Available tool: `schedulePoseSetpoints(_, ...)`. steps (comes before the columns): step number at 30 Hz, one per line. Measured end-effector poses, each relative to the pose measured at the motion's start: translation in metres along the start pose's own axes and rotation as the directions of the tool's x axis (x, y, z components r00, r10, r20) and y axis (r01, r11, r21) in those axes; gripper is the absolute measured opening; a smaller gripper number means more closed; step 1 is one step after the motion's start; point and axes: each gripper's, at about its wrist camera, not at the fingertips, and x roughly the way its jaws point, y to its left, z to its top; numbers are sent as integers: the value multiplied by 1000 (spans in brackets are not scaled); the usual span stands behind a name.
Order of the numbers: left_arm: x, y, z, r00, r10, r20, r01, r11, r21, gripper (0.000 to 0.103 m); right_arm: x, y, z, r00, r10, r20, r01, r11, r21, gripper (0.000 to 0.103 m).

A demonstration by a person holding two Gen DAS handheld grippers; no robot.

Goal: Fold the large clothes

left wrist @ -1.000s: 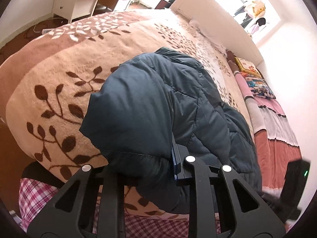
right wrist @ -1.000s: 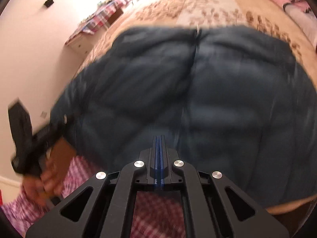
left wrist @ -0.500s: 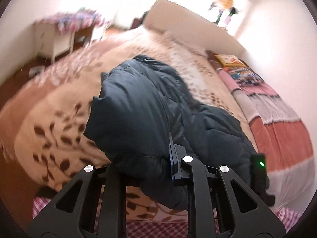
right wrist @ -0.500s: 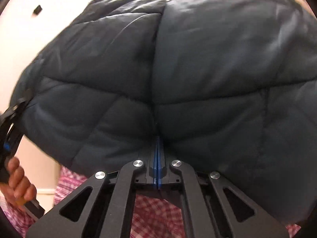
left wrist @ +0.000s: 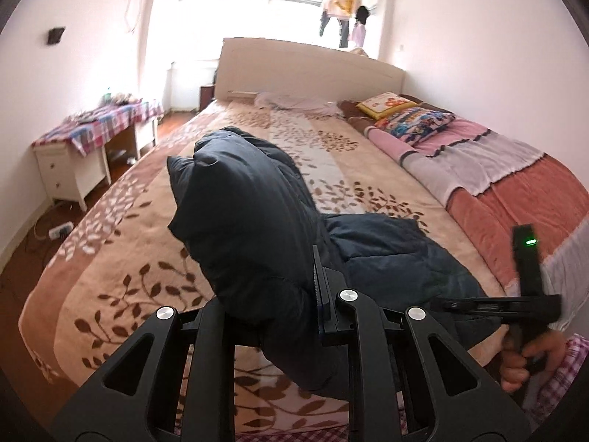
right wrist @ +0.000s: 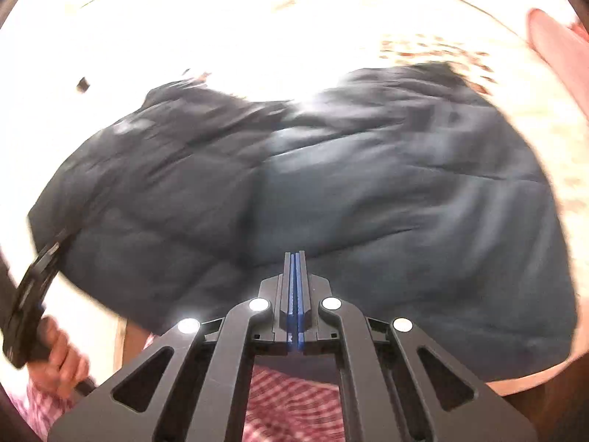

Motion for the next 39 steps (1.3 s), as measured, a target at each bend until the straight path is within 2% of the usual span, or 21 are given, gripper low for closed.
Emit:
schedulePoseSetpoints(2,-4,-15,3,1000,-21,14,20,999,46,18,13,-21,-2,999,-37,-21,38,998,49,2)
schedulePoseSetpoints(3,-5,-23,4,999,-31,18,29,998,63,18,27,-30,-6,998,-33,-60,38,996,79,2)
schedulePoseSetpoints(7,-5,-67,8,993,-116,23,111,980,163,18,61,-44,-11,995,38,-95,-25,990,141,2)
schedulePoseSetpoints(11,10,-118,1,974,-226,-15,222,942,251,17,73,-56,-8,989,106,-101,-88,982,167,2)
schedulePoseSetpoints(14,27,-150,-10,958,-280,-69,287,909,302,18,71,-74,-8,982,166,-91,-145,969,198,1)
schedulePoseSetpoints(18,55,-184,-32,935,-315,-164,353,869,346,19,62,-90,-13,973,219,-71,-196,950,241,0)
schedulePoseSetpoints(22,70,-209,-52,920,-321,-226,387,836,390,22,24,-117,-26,967,256,-17,-238,919,313,0)
schedulePoseSetpoints(28,94,-221,-78,891,-316,-326,427,829,361,26,-56,-179,-62,984,148,102,-175,912,372,2)
schedulePoseSetpoints(32,108,-223,-92,875,-310,-373,442,825,351,29,-83,-201,-81,987,84,140,-134,904,405,2)
schedulePoseSetpoints(34,109,-228,-96,875,-302,-379,443,816,371,32,-89,-199,-87,988,57,145,-113,902,417,2)
schedulePoseSetpoints(36,105,-229,-95,871,-304,-386,450,809,379,43,-97,-203,-86,986,48,158,-112,898,425,2)
schedulePoseSetpoints(39,94,-226,-88,849,-339,-407,487,800,350,59,-119,-187,-80,979,37,201,-115,912,393,2)
